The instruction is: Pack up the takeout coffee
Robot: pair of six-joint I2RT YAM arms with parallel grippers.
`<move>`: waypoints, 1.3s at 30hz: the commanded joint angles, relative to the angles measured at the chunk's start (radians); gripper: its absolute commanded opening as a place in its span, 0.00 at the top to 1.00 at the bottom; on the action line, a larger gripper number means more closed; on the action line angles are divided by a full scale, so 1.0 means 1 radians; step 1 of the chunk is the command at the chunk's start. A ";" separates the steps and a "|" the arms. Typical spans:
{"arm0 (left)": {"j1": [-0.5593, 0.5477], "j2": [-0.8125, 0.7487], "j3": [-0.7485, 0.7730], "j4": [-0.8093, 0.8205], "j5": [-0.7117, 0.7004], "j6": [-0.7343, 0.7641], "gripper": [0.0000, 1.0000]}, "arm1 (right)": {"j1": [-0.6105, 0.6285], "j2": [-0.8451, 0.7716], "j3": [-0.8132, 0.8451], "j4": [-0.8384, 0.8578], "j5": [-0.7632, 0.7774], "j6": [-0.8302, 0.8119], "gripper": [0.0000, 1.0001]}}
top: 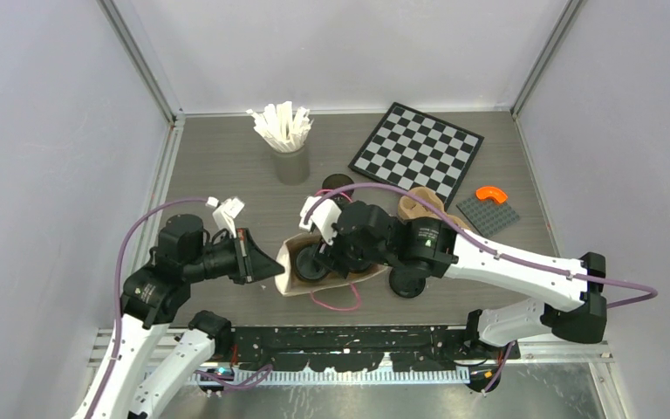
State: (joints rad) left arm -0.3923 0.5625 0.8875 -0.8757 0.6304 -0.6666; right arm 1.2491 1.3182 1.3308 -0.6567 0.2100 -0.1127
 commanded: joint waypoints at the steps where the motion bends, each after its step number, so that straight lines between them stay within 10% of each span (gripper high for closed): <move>1: -0.003 0.014 0.056 -0.031 -0.056 -0.026 1.00 | -0.015 -0.023 0.085 -0.044 -0.097 0.104 0.34; 26: -0.003 0.128 0.108 0.093 -0.203 -0.043 0.98 | -0.093 0.058 0.256 -0.105 0.002 0.420 0.29; 39: -0.003 0.134 0.166 0.087 -0.312 0.018 0.61 | -0.122 0.053 0.369 -0.169 0.086 0.427 0.24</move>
State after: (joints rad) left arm -0.3923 0.6914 0.9836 -0.8047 0.3840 -0.6945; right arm 1.1370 1.3888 1.6047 -0.8158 0.2237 0.2981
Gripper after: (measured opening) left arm 0.319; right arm 0.745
